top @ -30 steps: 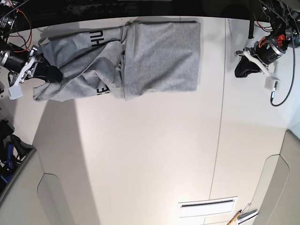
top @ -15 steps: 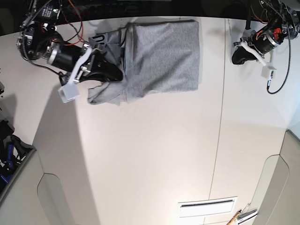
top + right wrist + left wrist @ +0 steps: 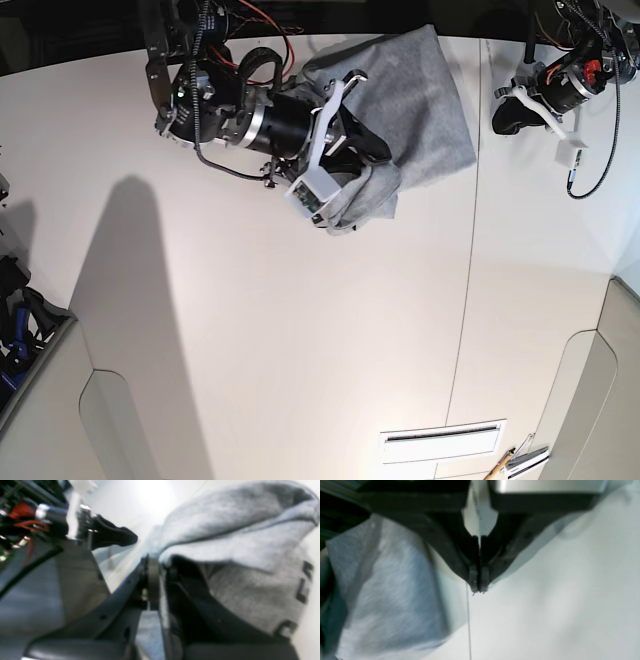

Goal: Fold the T-shirt properly
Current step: 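Grasp the shirt's printed end with the right gripper and fold it over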

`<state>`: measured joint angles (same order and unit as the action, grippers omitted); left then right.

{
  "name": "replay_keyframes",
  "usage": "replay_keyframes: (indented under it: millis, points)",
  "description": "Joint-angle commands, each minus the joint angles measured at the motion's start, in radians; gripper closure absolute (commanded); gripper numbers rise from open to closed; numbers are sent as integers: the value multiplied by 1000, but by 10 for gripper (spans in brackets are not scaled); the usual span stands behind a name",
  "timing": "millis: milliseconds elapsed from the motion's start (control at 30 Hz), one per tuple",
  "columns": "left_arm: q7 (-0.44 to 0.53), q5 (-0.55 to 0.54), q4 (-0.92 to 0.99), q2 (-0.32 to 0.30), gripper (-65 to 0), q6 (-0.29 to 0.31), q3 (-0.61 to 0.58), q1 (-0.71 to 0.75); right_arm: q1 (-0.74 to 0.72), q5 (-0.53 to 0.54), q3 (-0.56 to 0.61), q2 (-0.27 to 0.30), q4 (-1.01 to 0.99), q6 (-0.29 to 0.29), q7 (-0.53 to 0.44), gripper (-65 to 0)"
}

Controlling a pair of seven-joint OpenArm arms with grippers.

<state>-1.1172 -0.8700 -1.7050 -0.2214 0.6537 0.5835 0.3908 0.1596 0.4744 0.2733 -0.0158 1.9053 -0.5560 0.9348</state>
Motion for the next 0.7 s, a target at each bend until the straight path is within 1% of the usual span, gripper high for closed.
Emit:
replay_keyframes:
  millis: [0,67,167,467,667]
  points:
    - [1,-24,-14,-11,0,0,4,3,-15,-7,25,-4,17,2,-41,0]
    - [-3,-30,-14,-11,0,0,4,9,-21,-61,70,-4,17,15,-54,0]
    - [-10,-31,-14,-11,0,0,4,14,-21,-105,118,-4,15,43,-68,0]
    - [-10,-32,-14,-11,0,0,4,14,-21,-108,223,-4,14,48,-75,0]
    - [-9,-31,-14,-8,0,0,4,14,-21,-109,281,-4,-18,47,-123,0]
